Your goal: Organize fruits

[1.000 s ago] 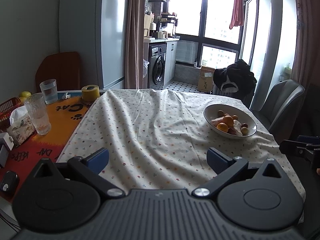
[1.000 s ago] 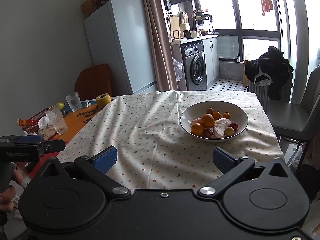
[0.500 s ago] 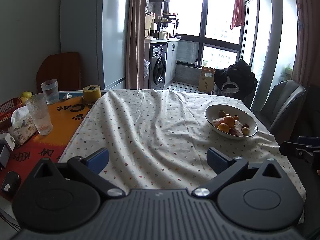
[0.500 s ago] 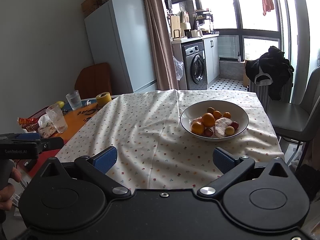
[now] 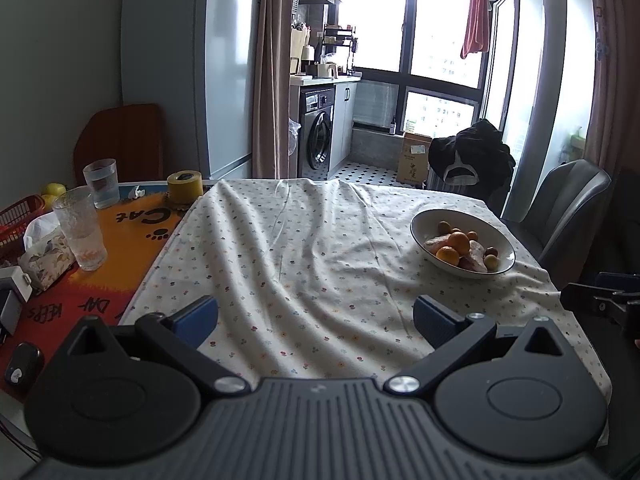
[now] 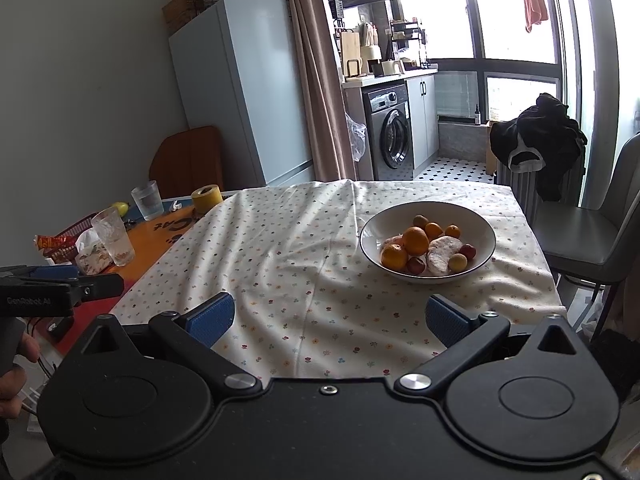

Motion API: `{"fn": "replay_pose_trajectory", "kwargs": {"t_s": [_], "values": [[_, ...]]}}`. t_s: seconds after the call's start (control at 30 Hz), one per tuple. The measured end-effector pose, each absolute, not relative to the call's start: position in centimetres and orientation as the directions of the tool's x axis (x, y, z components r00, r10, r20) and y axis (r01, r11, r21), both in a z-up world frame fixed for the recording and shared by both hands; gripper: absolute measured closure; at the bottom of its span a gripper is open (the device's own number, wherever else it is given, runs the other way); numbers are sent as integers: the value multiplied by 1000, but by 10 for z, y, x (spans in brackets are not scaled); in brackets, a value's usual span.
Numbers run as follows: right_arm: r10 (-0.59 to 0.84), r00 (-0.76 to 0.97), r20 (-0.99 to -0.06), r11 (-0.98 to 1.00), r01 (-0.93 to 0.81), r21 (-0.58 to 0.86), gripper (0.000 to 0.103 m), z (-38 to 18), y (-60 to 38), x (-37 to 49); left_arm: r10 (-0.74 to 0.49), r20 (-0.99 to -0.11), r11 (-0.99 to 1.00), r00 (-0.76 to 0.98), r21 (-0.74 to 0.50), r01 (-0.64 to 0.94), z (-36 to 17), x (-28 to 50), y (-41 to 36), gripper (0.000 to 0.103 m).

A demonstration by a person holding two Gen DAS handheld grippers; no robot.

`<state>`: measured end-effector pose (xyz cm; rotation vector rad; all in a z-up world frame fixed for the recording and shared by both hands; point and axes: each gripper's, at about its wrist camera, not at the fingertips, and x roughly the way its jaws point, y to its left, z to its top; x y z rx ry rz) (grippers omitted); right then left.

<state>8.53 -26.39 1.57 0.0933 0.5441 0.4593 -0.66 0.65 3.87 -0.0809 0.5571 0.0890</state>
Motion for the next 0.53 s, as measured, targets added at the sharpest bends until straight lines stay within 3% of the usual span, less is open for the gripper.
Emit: {"fn": "replay_pose_trajectory", "kwargs": {"t_s": [0.53], "values": [[440,750,-494,897,-393,202,0,13,-262,87,46,-521,995,852,-47,-83,41,-10,2,0]]}}
